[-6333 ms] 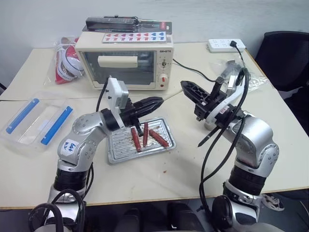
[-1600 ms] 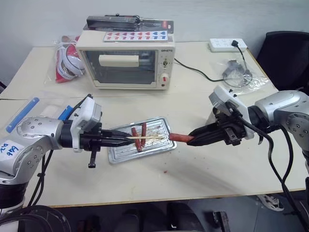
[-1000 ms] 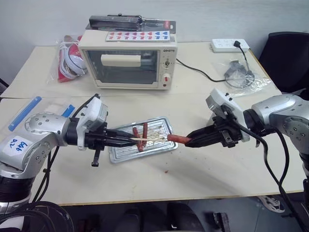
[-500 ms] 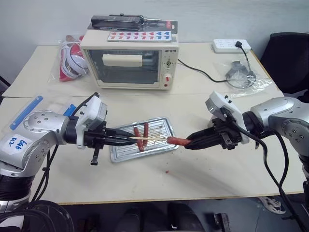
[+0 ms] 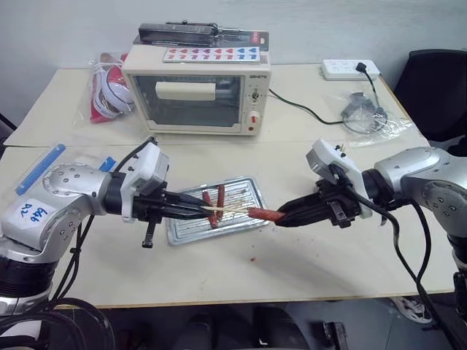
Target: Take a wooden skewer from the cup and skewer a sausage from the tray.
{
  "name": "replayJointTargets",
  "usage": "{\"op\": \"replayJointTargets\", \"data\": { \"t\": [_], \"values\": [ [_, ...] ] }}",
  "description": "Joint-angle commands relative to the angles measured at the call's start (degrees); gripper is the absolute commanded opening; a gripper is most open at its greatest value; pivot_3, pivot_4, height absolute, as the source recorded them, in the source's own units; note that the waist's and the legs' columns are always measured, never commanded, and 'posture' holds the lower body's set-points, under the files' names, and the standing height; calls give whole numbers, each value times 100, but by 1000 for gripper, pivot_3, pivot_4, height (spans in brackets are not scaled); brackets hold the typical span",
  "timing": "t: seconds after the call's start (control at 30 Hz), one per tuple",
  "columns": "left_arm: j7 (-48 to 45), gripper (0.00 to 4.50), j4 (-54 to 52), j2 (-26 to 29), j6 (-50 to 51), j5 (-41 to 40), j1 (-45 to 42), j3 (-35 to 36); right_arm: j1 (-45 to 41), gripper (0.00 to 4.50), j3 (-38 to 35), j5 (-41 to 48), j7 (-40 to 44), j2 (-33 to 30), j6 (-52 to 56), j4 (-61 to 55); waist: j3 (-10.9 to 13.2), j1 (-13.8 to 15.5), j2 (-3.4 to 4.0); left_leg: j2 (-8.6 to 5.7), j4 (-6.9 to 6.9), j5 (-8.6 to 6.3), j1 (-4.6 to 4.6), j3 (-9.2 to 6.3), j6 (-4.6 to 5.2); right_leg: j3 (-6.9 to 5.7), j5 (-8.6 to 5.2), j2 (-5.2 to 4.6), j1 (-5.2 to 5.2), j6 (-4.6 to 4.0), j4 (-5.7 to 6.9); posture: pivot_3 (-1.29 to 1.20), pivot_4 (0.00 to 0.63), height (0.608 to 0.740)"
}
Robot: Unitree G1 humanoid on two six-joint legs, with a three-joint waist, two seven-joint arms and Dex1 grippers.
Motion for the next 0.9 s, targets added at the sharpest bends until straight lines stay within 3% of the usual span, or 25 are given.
{"op": "replayJointTargets", "data": {
  "t": [0.03, 0.37, 0.47, 0.6, 0.9],
  "values": [
    [-77, 0, 0, -47, -124, 55, -156, -26, -168, 632, -79, 191, -33, 67, 95, -198, 0, -2, 0, 0, 0, 0, 0, 0, 0, 0, 0, 0, 0, 0, 0, 0, 150, 740],
    [-82, 0, 12, -209, -156, 159, -160, -115, -221, 632, -124, 369, -115, 126, 215, -301, 0, 1, 0, 0, 2, 0, 0, 0, 0, 0, 0, 0, 0, 0, 1, 0, 150, 740],
    [-37, 0, 11, -234, -169, 192, -110, -91, -212, 1133, -118, 342, -128, 99, 182, -296, 0, 0, 0, 0, 2, 0, 0, 0, 0, 0, 0, 0, 0, 0, 1, 0, 150, 740],
    [110, 0, -8, -204, -173, 205, 74, 71, -209, 2160, -131, 153, -159, 1, 11, -249, 0, -5, 0, 0, 2, 0, 0, 0, 0, 0, 0, 0, 0, 0, 1, 0, 150, 740],
    [938, 0, -416, -248, -35, -4, 1121, 1013, -489, 2160, -408, -348, -529, 128, -533, 293, 0, -2, 0, 0, 2, 0, 0, 1, -1, 1, 0, 0, -1, 0, 2, 0, 150, 740]
  ]
}}
